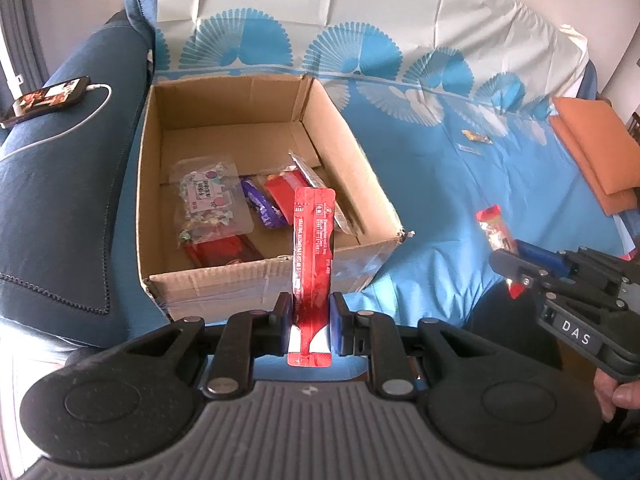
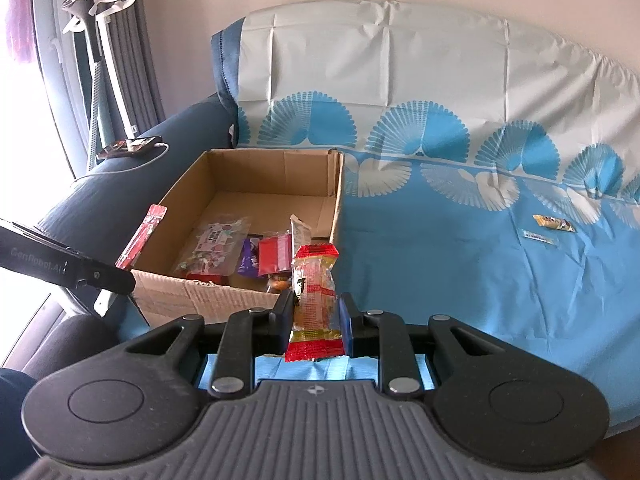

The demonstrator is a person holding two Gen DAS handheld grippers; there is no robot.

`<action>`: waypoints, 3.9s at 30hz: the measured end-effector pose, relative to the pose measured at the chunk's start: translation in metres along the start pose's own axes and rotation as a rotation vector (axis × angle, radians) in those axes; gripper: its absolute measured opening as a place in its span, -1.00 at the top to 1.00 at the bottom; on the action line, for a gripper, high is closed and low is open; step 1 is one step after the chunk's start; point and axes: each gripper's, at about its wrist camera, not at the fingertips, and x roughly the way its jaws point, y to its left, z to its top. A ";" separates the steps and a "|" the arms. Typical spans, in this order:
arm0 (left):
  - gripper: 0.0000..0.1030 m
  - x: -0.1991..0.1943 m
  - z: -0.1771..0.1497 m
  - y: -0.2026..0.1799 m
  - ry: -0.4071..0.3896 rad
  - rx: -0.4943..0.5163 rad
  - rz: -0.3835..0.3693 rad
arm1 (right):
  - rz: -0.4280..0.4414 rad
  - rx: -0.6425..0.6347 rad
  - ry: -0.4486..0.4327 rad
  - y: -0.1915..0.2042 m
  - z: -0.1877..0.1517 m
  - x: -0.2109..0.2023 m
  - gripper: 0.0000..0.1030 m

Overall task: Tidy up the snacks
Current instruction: 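Lower the red stick pack and red candy with both grippers into the box, then open both grippers to release the stick pack and candy into the box, then move both open grippers from the box to the remaining snacks on the cover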

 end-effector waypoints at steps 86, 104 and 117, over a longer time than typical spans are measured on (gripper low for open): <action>0.45 0.144 0.121 0.077 0.080 0.002 0.173 | 0.072 -0.029 0.090 0.038 0.088 0.205 0.49; -1.00 0.077 0.051 0.063 0.085 -0.110 0.212 | 0.081 0.002 0.092 0.036 0.054 0.118 -0.52; -1.00 0.036 0.023 0.017 0.026 -0.069 0.199 | 0.057 0.056 0.005 0.018 0.039 0.059 -0.54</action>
